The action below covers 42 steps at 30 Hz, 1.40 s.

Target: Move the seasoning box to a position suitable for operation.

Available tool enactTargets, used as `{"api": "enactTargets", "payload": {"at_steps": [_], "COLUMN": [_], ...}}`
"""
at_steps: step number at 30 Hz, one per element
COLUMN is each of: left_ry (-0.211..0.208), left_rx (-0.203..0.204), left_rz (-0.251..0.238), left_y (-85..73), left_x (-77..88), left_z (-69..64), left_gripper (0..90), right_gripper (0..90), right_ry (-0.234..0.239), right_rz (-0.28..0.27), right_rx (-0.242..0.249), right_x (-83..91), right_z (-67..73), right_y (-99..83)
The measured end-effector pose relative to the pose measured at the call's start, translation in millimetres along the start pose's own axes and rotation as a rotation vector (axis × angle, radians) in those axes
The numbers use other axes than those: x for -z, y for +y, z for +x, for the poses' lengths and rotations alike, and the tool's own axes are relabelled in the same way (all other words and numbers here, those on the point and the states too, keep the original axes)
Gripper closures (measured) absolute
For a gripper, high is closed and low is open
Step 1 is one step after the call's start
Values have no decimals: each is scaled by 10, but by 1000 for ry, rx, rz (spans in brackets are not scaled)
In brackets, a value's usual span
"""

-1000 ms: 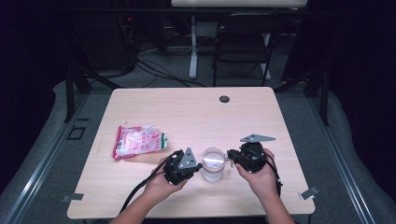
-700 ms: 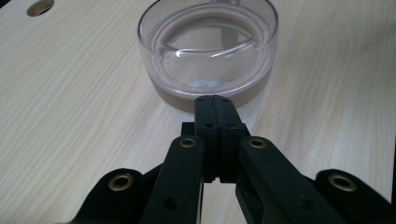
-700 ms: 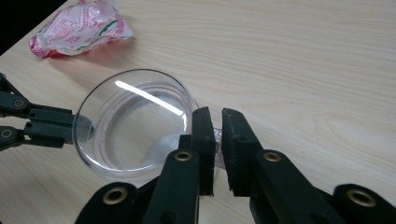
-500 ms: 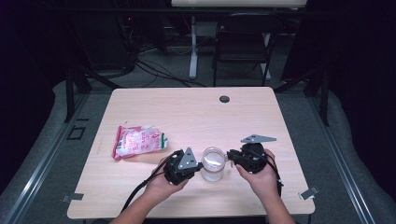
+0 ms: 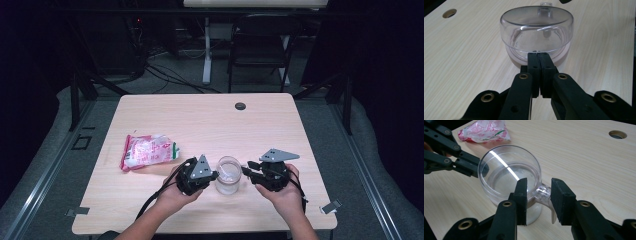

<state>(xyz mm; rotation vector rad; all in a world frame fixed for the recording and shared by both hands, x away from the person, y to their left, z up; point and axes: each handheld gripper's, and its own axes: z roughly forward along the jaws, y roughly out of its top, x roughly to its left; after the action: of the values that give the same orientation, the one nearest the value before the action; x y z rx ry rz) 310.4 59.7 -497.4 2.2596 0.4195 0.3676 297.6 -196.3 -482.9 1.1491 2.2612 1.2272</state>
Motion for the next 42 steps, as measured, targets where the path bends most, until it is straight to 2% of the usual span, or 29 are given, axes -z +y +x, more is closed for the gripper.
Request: {"api": "enactTargets", "payload": {"at_steps": [2, 6, 9, 17, 21, 25, 29, 33, 40, 42], "left_ry": [-4, -3, -5, -10, -18, -16, -7, 6, 44, 50], "left_rx": [-2, -7, -6, -12, -8, 3, -2, -13, -33, -31], "left_rz": [-2, -11, -20, -29, -40, -55, -56, -48, 8, -1], "left_y": [15, 43, 60, 111, 136, 146, 147, 141, 108, 90], "left_x": [-3, -4, -5, -8, 9, 21, 18, -6, -80, -94], "left_z": [5, 8, 11, -2, 1, 4, -3, -1, 8, 8], "left_gripper": [891, 890, 891, 882, 853, 809, 769, 719, 658, 655], "right_gripper": [670, 695, 696, 585, 525, 499, 478, 496, 507, 510], "right_ry": [23, 14, 34, 8, -2, -29, -73, -80, -70, -67], "right_rz": [8, 14, 33, 64, 58, 64, 56, 43, 35, 30], "right_rx": [0, -16, -16, 78, 153, 233, 274, 272, 252, 247], "right_x": [12, 25, 29, 39, 24, -23, -71, -77, -62, -55], "right_z": [0, 2, 12, 141, 241, 357, 409, 410, 386, 377], "right_y": [-15, -53, -74, -112, -97, -86, -82, -77, -75, -74]}}
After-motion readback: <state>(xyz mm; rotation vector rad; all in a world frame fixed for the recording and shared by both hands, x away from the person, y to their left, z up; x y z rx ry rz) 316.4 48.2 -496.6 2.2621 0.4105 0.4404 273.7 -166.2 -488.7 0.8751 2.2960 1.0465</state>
